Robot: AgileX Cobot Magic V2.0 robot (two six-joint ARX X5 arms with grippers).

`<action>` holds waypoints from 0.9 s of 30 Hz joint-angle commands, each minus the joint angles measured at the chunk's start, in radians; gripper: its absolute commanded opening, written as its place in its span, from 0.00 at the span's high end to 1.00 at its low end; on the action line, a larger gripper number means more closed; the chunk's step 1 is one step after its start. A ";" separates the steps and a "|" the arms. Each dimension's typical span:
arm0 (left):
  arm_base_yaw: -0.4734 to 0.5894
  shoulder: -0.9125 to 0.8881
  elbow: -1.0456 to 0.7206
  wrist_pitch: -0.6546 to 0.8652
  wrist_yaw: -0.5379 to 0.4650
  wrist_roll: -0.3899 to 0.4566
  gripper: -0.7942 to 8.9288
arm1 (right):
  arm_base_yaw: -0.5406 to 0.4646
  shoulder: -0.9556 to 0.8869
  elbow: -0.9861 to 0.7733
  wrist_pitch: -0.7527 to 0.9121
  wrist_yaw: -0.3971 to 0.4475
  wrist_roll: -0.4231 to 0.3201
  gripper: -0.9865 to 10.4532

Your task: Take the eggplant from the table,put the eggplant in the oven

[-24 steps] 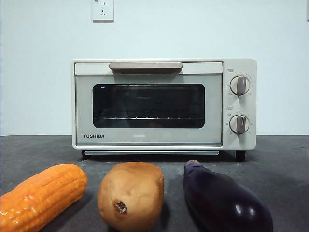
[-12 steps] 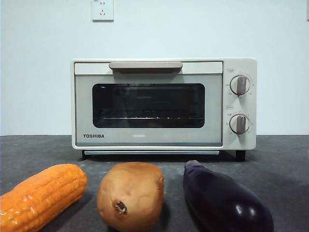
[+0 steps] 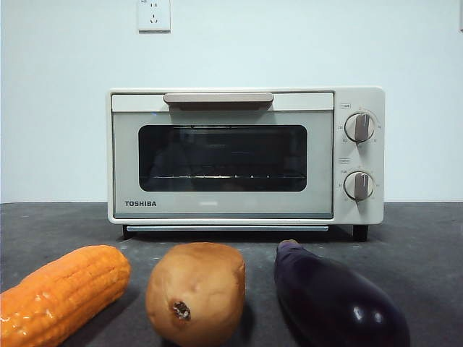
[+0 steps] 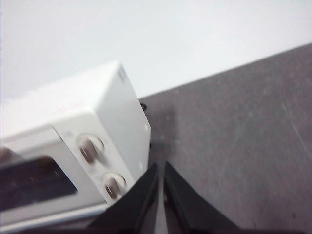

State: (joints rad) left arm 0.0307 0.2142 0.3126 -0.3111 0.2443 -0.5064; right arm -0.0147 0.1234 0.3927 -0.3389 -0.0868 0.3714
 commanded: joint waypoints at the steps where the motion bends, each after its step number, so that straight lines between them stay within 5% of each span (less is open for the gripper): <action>1: 0.003 0.073 0.083 0.009 0.034 0.035 0.91 | -0.001 0.056 0.094 -0.024 -0.008 -0.029 0.91; 6: 0.002 0.219 0.227 -0.029 0.094 0.098 0.91 | 0.000 0.193 0.249 -0.140 -0.095 -0.063 0.91; 12: 0.000 0.355 0.366 -0.044 0.195 0.132 0.91 | 0.021 0.360 0.385 -0.288 -0.294 -0.076 0.90; 18: -0.021 0.444 0.437 -0.042 0.251 0.133 0.91 | 0.080 0.497 0.425 -0.325 -0.546 -0.029 0.70; 27: -0.081 0.498 0.446 -0.040 0.255 0.139 0.91 | 0.309 0.684 0.425 -0.365 -0.571 -0.024 0.58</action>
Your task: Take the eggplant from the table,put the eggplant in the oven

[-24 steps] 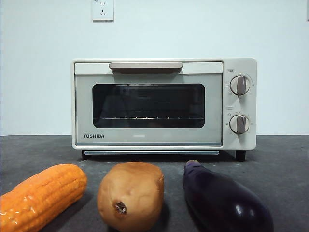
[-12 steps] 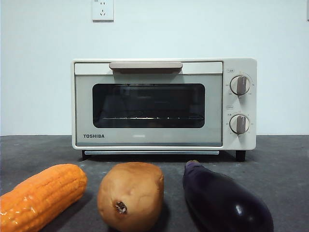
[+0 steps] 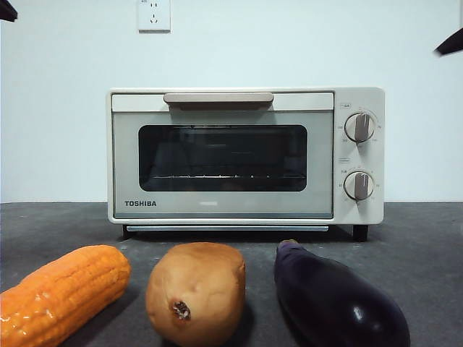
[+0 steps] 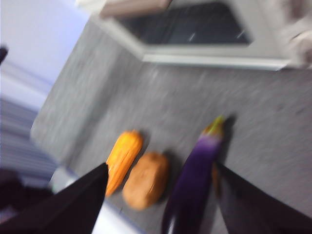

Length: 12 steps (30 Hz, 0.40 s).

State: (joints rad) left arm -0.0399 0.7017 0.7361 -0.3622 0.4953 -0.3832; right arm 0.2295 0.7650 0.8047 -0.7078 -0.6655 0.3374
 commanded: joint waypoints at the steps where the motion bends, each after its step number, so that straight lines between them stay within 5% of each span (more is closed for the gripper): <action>1: -0.018 0.014 0.022 0.011 0.004 0.017 0.91 | 0.097 0.065 0.013 0.005 0.029 0.020 0.58; 12: -0.067 0.025 0.022 0.012 0.003 0.027 0.91 | 0.438 0.466 0.057 0.005 0.409 0.135 0.58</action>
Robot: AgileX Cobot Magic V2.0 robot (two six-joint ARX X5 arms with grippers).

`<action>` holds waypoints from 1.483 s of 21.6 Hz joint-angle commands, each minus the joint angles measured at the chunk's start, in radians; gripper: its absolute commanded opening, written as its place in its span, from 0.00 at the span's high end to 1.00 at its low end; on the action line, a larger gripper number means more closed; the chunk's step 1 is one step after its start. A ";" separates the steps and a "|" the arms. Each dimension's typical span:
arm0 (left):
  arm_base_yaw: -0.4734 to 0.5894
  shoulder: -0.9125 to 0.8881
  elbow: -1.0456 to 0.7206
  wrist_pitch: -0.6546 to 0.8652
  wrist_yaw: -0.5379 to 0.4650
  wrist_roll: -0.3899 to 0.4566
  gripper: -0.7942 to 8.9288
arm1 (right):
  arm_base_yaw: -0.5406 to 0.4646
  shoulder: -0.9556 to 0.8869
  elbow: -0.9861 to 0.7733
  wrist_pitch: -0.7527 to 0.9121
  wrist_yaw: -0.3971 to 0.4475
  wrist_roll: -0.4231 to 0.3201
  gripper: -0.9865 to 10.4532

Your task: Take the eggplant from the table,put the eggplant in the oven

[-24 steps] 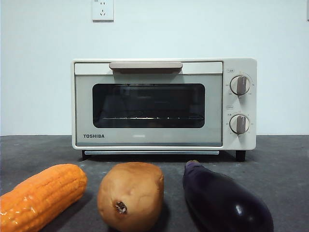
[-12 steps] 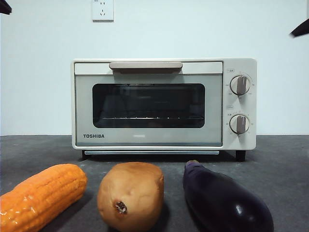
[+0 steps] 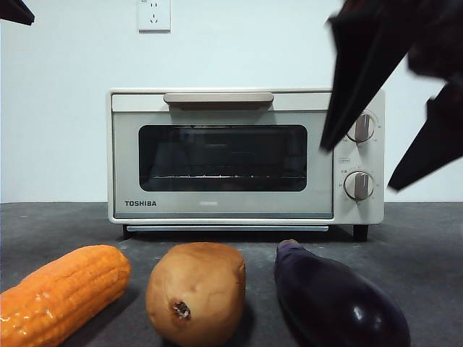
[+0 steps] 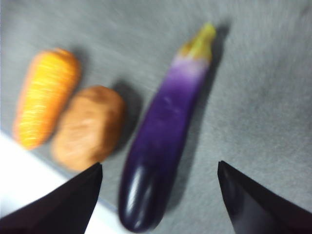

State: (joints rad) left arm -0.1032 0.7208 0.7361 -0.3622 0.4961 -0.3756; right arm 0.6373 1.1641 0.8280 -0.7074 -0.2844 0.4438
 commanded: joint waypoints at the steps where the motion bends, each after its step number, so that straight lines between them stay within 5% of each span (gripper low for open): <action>1: -0.004 0.006 0.022 0.012 0.002 0.020 0.91 | 0.048 0.114 0.051 0.003 0.050 0.032 0.58; 13: -0.004 0.006 0.022 0.011 0.002 0.024 0.91 | 0.112 0.493 0.202 0.056 0.108 0.031 0.58; 16: -0.004 0.006 0.022 0.011 0.002 0.025 0.91 | 0.115 0.497 0.202 0.051 0.162 0.042 0.64; 27: -0.012 0.006 0.023 0.014 0.002 0.024 0.91 | 0.114 0.455 0.221 -0.002 0.128 0.052 0.81; 32: -0.103 0.118 0.105 0.017 0.002 0.037 0.91 | 0.114 0.222 0.253 -0.157 0.131 -0.043 0.81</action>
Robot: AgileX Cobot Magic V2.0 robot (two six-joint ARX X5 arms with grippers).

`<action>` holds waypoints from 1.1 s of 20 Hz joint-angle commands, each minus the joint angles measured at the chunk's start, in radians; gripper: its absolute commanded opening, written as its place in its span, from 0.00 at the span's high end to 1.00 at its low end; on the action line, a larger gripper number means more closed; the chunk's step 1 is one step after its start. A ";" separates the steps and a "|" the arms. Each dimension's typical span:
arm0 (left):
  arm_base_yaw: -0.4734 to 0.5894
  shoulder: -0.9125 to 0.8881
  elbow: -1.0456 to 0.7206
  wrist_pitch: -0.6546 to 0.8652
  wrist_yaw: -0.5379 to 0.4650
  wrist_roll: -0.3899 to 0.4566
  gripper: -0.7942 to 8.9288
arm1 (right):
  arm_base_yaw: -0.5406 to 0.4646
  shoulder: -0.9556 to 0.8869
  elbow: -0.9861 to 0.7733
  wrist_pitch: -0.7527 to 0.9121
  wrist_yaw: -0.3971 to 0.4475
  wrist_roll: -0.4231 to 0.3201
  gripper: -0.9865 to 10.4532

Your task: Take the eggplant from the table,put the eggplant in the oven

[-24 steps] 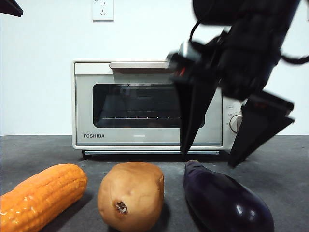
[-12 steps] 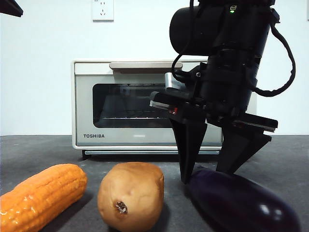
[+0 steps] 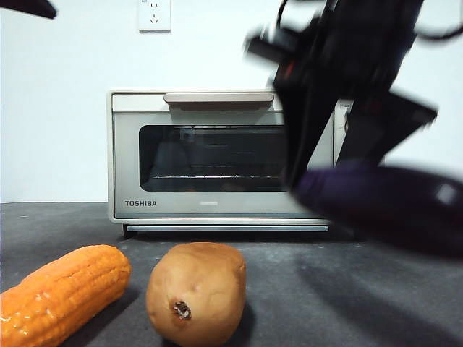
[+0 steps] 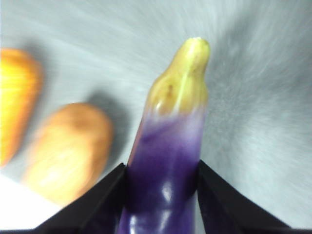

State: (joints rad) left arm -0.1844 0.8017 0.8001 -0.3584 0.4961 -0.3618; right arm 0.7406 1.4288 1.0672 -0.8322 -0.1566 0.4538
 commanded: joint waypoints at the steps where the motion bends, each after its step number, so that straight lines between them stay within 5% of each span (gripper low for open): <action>1: -0.047 0.083 0.074 0.013 0.002 0.037 0.91 | 0.011 -0.102 0.014 -0.060 0.022 -0.082 0.81; 5: -0.150 0.303 0.255 -0.036 0.002 0.112 0.91 | 0.011 -0.338 0.014 -0.126 0.200 -0.157 0.81; 9: -0.229 0.516 0.452 -0.114 -0.010 0.194 0.91 | 0.011 -0.500 0.014 -0.150 0.281 -0.175 0.81; 15: -0.307 0.782 0.676 -0.198 -0.087 0.317 0.91 | 0.011 -0.668 0.014 -0.178 0.316 -0.170 0.81; 22: -0.324 0.912 0.729 -0.206 -0.203 0.414 0.91 | 0.011 -0.784 0.014 -0.195 0.319 -0.154 0.81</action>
State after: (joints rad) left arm -0.5037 1.6775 1.5146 -0.5610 0.3111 0.0227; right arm 0.7406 0.6384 1.0672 -1.0367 0.1600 0.2920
